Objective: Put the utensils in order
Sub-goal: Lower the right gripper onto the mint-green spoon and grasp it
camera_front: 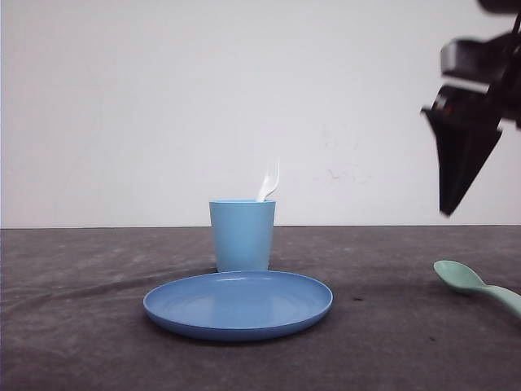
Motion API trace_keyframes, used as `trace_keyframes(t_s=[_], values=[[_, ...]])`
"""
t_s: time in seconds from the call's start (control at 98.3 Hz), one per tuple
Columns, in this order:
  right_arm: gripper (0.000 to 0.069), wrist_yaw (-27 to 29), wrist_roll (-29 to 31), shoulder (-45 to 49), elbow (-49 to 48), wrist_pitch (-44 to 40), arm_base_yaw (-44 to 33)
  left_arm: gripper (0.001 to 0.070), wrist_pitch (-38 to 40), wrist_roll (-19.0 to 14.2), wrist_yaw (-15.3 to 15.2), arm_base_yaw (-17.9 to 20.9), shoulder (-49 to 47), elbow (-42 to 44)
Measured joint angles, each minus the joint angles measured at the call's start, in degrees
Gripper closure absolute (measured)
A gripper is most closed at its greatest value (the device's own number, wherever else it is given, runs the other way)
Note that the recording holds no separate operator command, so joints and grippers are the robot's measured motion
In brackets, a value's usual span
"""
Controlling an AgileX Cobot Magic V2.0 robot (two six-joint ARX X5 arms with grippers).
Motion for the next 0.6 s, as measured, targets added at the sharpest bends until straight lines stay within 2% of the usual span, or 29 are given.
trace_keyframes(t_s=[0.142, 0.275, 0.478, 0.6], values=[[0.0011, 0.07, 0.83, 4.15, 0.0, 1.38, 0.92, 0.0511, -5.44, 1.64, -2.86, 0.04, -0.07, 0.0], [0.0017, 1.86, 1.42, 7.41, 0.0, 2.32, 2.05, 0.0511, -7.85, 2.38, -2.99, 0.07, 0.42, 0.0], [0.0151, 3.1, 2.19, 11.13, 0.0, 3.17, 3.93, 0.0511, -7.85, 2.49, -3.02, 0.04, 0.44, 0.0], [0.0199, 5.6, 2.49, 12.09, 0.0, 6.03, 4.94, 0.0511, -7.82, 2.49, -3.02, 0.07, 0.44, 0.0]])
